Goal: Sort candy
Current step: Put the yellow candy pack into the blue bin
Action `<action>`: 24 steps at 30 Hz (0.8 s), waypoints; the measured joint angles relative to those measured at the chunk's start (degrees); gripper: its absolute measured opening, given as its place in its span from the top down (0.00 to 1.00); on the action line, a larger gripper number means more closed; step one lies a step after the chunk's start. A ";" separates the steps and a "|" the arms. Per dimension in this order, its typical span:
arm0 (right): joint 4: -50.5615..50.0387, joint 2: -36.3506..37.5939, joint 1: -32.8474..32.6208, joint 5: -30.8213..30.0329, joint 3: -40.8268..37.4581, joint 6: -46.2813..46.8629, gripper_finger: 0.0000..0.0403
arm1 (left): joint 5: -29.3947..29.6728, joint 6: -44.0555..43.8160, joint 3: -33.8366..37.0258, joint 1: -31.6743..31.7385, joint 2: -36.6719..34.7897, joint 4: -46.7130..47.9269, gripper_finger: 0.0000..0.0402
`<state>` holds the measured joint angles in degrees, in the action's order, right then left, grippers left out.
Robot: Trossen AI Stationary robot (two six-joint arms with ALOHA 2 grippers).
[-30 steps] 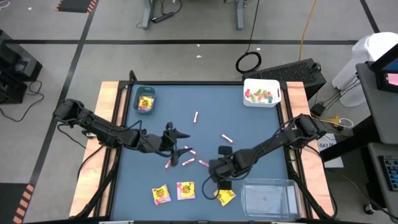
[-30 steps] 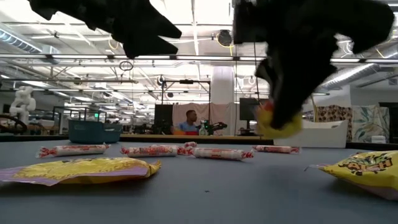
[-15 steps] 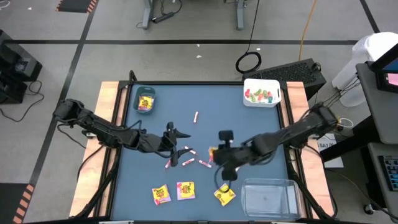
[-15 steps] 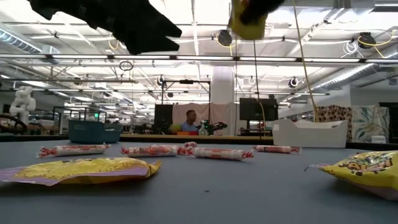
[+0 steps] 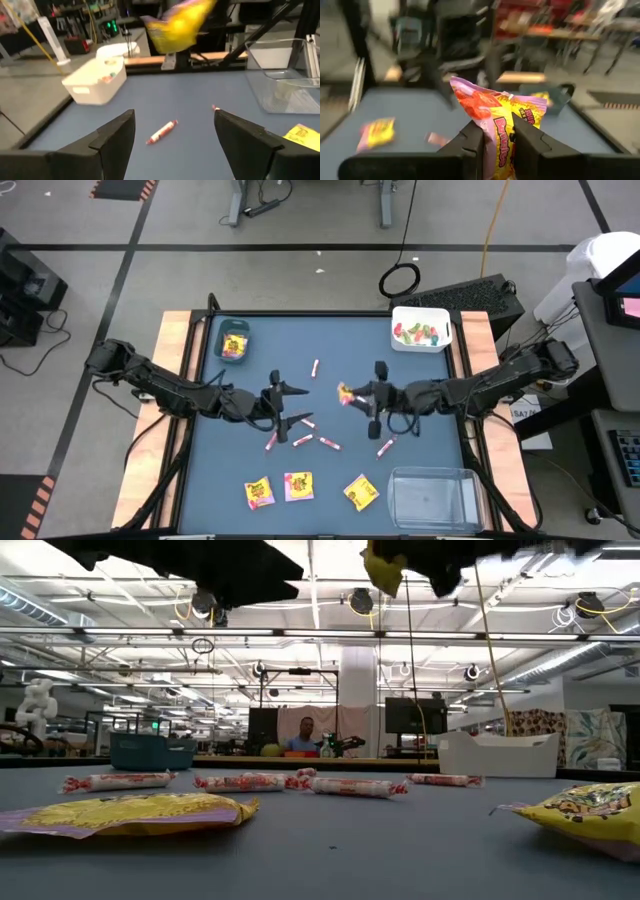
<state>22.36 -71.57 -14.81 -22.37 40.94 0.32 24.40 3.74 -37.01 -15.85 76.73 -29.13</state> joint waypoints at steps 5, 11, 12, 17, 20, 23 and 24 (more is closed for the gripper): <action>22.72 -0.02 4.12 -0.05 -9.75 2.55 0.84 | 1.26 4.20 0.00 1.14 -0.02 -2.03 0.31; 27.76 -0.70 8.14 0.02 -12.84 7.86 0.84 | 1.77 5.77 0.00 4.56 -0.03 -2.11 0.31; 27.79 -0.95 8.50 0.08 -12.82 7.89 0.84 | 1.77 5.76 0.00 5.20 -0.02 -2.11 0.31; 27.57 -1.64 9.27 1.66 -12.82 6.13 0.84 | 0.89 5.75 0.00 7.97 -0.04 -1.17 0.31; 27.59 -1.73 9.53 3.35 -12.82 4.77 0.84 | -0.21 5.69 0.00 8.89 -0.04 -1.13 0.31; 27.64 -1.73 9.55 3.30 -12.82 3.15 0.84 | -0.44 5.64 0.00 9.13 -0.04 -1.00 0.31; 27.62 -1.73 9.55 3.28 -12.82 2.20 0.84 | -0.44 5.64 0.00 9.13 -0.04 -0.96 0.31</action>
<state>49.98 -73.30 -5.26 -19.09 28.12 2.52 23.97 9.39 -37.01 -6.72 76.69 -30.09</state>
